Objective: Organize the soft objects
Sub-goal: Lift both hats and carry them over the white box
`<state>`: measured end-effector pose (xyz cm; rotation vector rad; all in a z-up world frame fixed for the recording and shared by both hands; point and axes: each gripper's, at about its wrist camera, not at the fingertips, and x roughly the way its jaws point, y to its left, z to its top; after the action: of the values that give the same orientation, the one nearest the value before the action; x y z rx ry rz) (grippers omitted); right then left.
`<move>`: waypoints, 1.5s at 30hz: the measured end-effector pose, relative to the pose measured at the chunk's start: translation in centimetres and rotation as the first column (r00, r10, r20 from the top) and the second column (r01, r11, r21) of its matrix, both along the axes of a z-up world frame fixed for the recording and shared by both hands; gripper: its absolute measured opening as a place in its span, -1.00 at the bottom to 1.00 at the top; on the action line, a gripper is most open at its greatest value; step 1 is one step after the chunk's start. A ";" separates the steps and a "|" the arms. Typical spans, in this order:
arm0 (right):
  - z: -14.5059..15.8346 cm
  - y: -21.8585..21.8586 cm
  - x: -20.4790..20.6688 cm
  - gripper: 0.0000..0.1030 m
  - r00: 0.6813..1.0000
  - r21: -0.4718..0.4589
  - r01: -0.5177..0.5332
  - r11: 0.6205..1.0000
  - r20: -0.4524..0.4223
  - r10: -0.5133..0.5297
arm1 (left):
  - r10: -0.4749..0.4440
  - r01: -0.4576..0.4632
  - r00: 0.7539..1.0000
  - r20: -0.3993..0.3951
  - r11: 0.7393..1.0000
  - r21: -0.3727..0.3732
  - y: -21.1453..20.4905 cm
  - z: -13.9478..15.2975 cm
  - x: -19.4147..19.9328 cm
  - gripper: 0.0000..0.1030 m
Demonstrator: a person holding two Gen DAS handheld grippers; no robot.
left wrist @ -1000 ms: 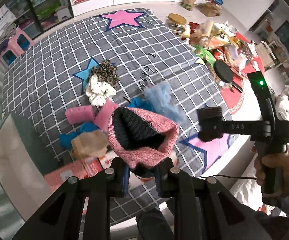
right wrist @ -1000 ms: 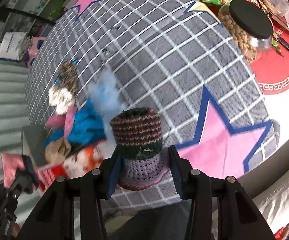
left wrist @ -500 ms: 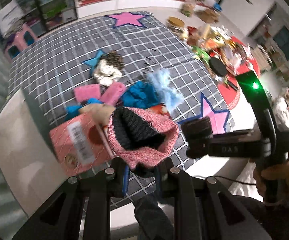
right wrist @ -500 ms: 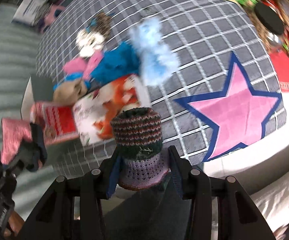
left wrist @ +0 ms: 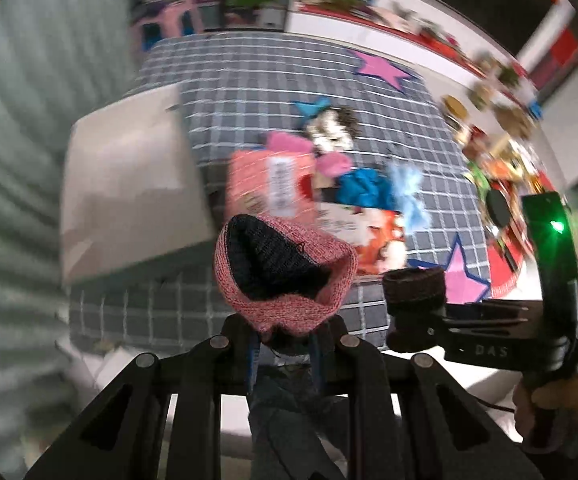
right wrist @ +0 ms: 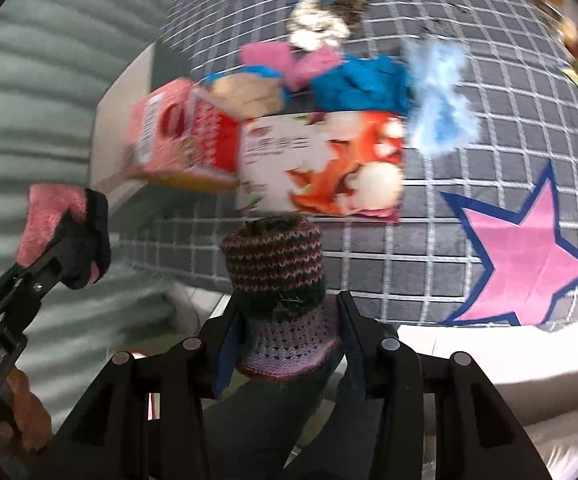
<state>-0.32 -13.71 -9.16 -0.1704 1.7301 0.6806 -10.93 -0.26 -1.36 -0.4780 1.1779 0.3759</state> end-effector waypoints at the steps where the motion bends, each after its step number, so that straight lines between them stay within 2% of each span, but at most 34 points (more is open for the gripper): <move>1: 0.1 0.4 -0.4 -0.09 1.000 0.010 -0.019 1.000 -0.004 0.019 | 0.028 -0.028 1.000 -0.007 1.000 -0.001 0.3 0.0 -0.7 -0.57; 7: 1.1 3.8 -2.7 -0.09 0.991 0.059 -0.134 0.989 -0.009 0.135 | 0.163 -0.163 0.986 -0.019 0.987 0.013 3.0 0.1 -4.7 -0.57; 13: 2.4 7.8 -3.4 -0.09 0.984 0.110 -0.179 0.978 0.027 0.178 | 0.217 -0.217 0.976 -0.004 0.976 0.020 6.8 0.2 -6.6 -0.57; 20: 3.0 13.9 -4.2 -0.09 0.983 0.149 -0.182 0.972 0.052 0.176 | 0.194 -0.193 0.981 -0.008 0.980 0.044 13.5 -0.1 -7.2 -0.57; 26: 2.5 18.7 -3.9 -0.09 0.987 0.145 -0.152 0.978 0.079 0.141 | 0.127 -0.126 0.992 -0.026 0.991 0.040 18.3 -1.7 -6.0 -0.57; 34: 0.6 22.4 -3.5 -0.09 0.991 0.088 -0.115 0.989 0.075 0.109 | 0.070 -0.070 0.996 -0.048 0.998 0.003 21.0 -4.1 -4.8 -0.57; 45: -1.1 26.1 -3.3 -0.09 0.982 -0.017 -0.156 0.988 0.108 0.157 | 0.094 -0.100 0.990 -0.108 0.994 -0.050 22.9 -8.7 -3.8 -0.57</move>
<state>-3.66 12.36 -10.30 -0.3459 1.6265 0.7652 -14.73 22.63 -10.03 -0.5707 1.2727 0.4580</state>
